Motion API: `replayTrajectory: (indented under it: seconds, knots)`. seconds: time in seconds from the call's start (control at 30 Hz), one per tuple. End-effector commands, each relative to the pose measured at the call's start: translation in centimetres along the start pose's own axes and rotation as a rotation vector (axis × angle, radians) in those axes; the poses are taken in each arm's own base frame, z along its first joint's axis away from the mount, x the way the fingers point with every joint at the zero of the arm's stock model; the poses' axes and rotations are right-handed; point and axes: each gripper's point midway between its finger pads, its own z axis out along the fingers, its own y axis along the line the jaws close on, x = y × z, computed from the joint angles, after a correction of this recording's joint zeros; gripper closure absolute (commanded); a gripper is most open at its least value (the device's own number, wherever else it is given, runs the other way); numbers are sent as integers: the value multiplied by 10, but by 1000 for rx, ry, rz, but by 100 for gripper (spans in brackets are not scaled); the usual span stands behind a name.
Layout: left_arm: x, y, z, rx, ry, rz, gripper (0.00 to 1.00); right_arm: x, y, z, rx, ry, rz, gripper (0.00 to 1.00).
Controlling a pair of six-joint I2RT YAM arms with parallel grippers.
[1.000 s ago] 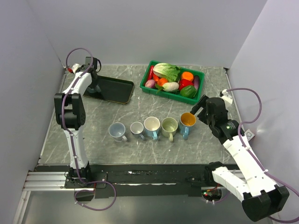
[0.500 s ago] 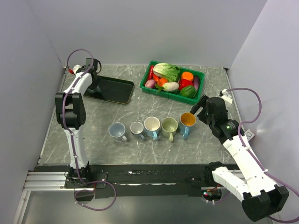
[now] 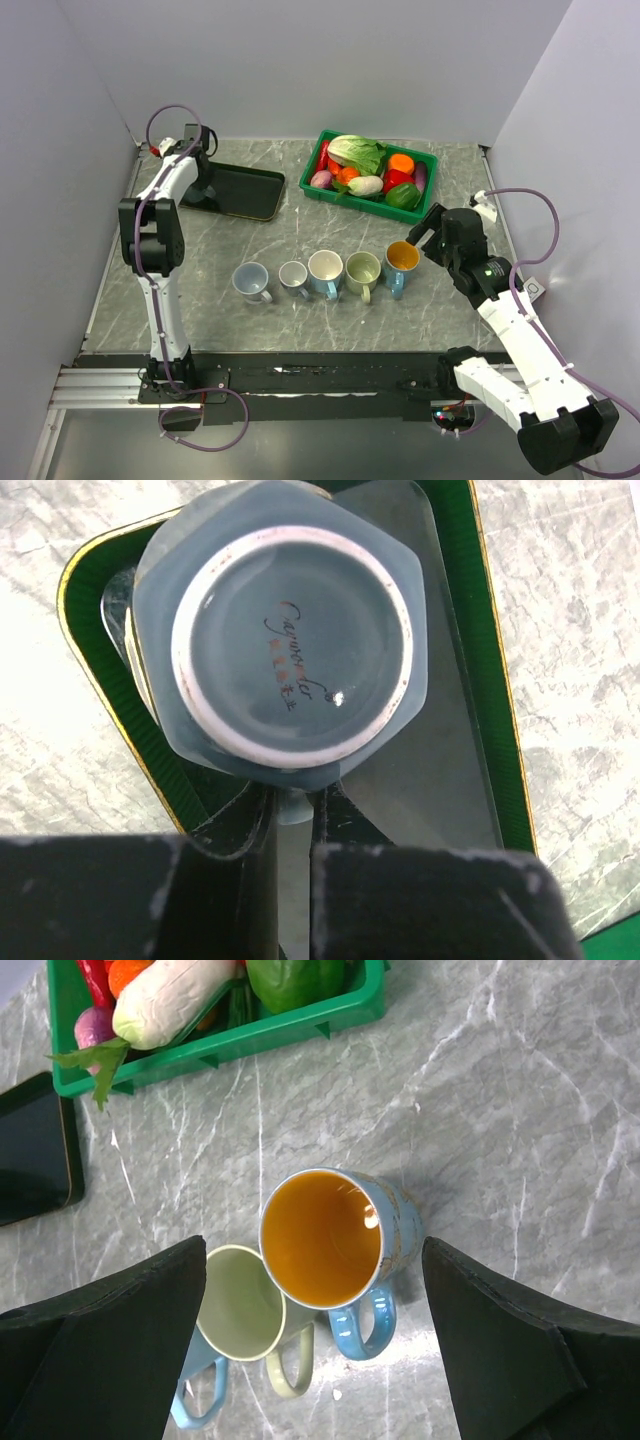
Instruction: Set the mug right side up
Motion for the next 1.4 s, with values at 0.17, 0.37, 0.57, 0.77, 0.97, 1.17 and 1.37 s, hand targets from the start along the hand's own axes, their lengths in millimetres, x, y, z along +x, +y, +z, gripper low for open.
replayTrajectory:
  seconds: [0.17,0.37,0.57,0.77,0.97,1.17,1.37]
  knots:
    - [-15,-25,-62,212,53,10,99,-19,54,-18,-264,-15,-16,1]
    - [-35,-45,-145,448,55,9,99,-22,100,-34,-489,25,-23,0]
    - [-35,-74,-235,792,126,75,99,-28,145,-51,-690,88,24,0]
    - [-11,-97,-342,1258,306,143,99,-27,187,-66,-879,219,166,0]
    - [7,-98,-455,1591,318,282,99,-36,229,-80,-1086,327,323,2]
    - [27,-90,-520,1780,368,301,99,-53,272,-117,-1311,299,309,2]
    - [45,-79,-563,1918,460,262,99,-71,298,-141,-1450,250,294,2]
